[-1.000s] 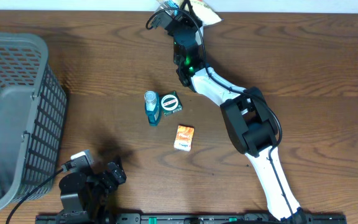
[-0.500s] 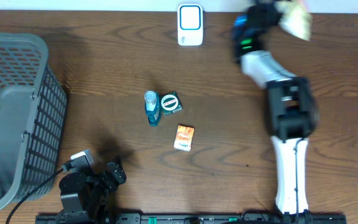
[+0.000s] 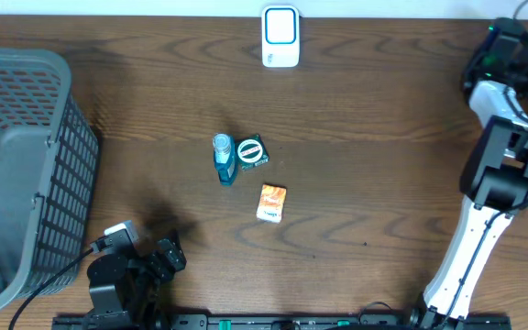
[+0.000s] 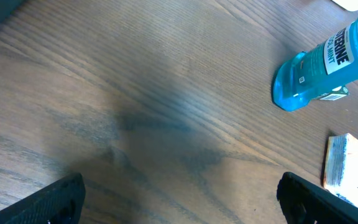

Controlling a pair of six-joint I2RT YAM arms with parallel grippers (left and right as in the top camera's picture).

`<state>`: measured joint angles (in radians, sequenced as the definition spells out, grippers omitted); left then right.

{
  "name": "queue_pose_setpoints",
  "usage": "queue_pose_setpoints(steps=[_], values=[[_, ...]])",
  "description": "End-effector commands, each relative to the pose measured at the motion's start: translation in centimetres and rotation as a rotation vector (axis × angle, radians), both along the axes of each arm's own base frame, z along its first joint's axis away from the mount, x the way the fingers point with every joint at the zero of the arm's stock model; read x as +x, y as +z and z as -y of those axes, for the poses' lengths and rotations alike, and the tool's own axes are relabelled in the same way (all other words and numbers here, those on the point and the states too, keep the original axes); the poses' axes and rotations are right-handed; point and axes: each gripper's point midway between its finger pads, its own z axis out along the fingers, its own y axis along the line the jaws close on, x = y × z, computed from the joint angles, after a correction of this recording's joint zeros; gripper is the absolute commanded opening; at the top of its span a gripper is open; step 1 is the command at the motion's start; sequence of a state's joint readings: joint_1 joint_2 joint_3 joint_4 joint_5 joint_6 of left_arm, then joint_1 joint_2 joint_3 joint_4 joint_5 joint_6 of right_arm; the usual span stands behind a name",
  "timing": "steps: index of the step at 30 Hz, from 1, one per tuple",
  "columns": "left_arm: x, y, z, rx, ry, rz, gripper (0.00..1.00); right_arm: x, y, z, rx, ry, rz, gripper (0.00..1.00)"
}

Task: Scan the item barcode
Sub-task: 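Carry the white wipes pack to the right edge and release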

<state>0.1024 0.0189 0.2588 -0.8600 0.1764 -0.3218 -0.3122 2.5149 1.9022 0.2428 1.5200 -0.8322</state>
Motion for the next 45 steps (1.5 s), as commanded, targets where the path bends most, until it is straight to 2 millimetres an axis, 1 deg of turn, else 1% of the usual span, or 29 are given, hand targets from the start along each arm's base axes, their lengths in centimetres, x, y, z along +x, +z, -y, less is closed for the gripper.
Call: queue_pose_setpoints(steps=[1,4,7,8,9,11,12,14,16,19,20,23,27,29,31,32,34,35,37,38,39,41,42,45], values=[[-0.6,-1.1,0.0,0.003,0.002,-0.046,0.98,-2.1,2.2,1.9,-0.067,-0.081,0.166,0.01],[-0.6,-1.1,0.0,0.003,0.002,-0.046,0.98,-2.5,2.2,2.4,-0.07,-0.09,0.179,0.01],[-0.6,-1.1,0.0,0.003,0.002,-0.046,0.98,-2.3,2.2,2.2,-0.074,-0.084,0.195,0.01],[-0.6,-1.1,0.0,0.003,0.002,-0.046,0.98,-2.1,2.2,2.0,-0.079,-0.08,0.209,0.02],[-0.6,-1.1,0.0,0.003,0.002,-0.046,0.98,-2.0,2.2,1.8,-0.08,-0.076,0.216,0.05],[-0.6,-1.1,0.0,0.003,0.002,-0.046,0.98,-1.7,2.2,1.4,-0.079,-0.067,0.217,0.17],[-0.6,-1.1,0.0,0.003,0.002,-0.046,0.98,-1.6,2.2,1.2,-0.081,-0.065,0.223,0.29],[-0.6,-1.1,0.0,0.003,0.002,-0.046,0.98,-1.2,2.2,0.7,-0.081,-0.056,0.225,0.69],[-0.6,-1.1,0.0,0.003,0.002,-0.046,0.98,-0.9,2.2,0.2,-0.082,-0.048,0.223,0.81],[-0.6,-1.1,0.0,0.003,0.002,-0.046,0.98,-0.4,2.2,-0.6,-0.08,-0.032,0.224,0.94],[-0.6,-1.1,0.0,0.003,0.002,-0.046,0.98,-0.1,2.3,-0.9,-0.08,-0.025,0.227,0.96],[-0.6,-1.1,0.0,0.003,0.002,-0.046,0.98,0.8,2.6,-2.3,-0.08,0.003,0.239,0.99],[-0.6,-1.1,0.0,0.003,0.002,-0.046,0.98,2.6,4.0,-5.2,-0.089,0.054,0.292,0.99],[-0.6,-1.1,0.0,0.003,0.002,-0.046,0.98,3.6,5.2,-7.3,-0.095,0.086,0.337,0.99],[-0.6,-1.1,0.0,0.003,0.002,-0.046,0.98,4.8,6.8,-10.1,-0.094,0.138,0.389,0.99],[-0.6,-1.1,0.0,0.003,0.002,-0.046,0.98,5.7,8.4,-12.9,-0.09,0.191,0.444,0.99],[-0.6,-1.1,0.0,0.003,0.002,-0.046,0.98,6.2,10.2,-15.7,-0.086,0.243,0.511,0.99],[-0.6,-1.1,0.0,0.003,0.002,-0.046,0.98,6.3,11.6,-17.5,-0.084,0.282,0.56,0.99],[-0.6,-1.1,0.0,0.003,0.002,-0.046,0.98,6.4,13.7,-20.3,-0.08,0.346,0.625,0.99],[-0.6,-1.1,0.0,0.003,0.002,-0.046,0.98,6.5,15.0,-22.0,-0.079,0.388,0.666,0.99],[-0.6,-1.1,0.0,0.003,0.002,-0.046,0.98,6.4,17.1,-24.4,-0.077,0.45,0.718,0.99],[-0.6,-1.1,0.0,0.003,0.002,-0.046,0.98,6.4,19.8,-27.6,-0.077,0.546,0.76,0.99],[-0.6,-1.1,0.0,0.003,0.002,-0.046,0.98,6.3,21.6,-29.4,-0.082,0.609,0.784,0.99],[-0.6,-1.1,0.0,0.003,0.002,-0.046,0.98,5.9,26.4,-34.0,-0.103,0.786,0.817,0.99]])
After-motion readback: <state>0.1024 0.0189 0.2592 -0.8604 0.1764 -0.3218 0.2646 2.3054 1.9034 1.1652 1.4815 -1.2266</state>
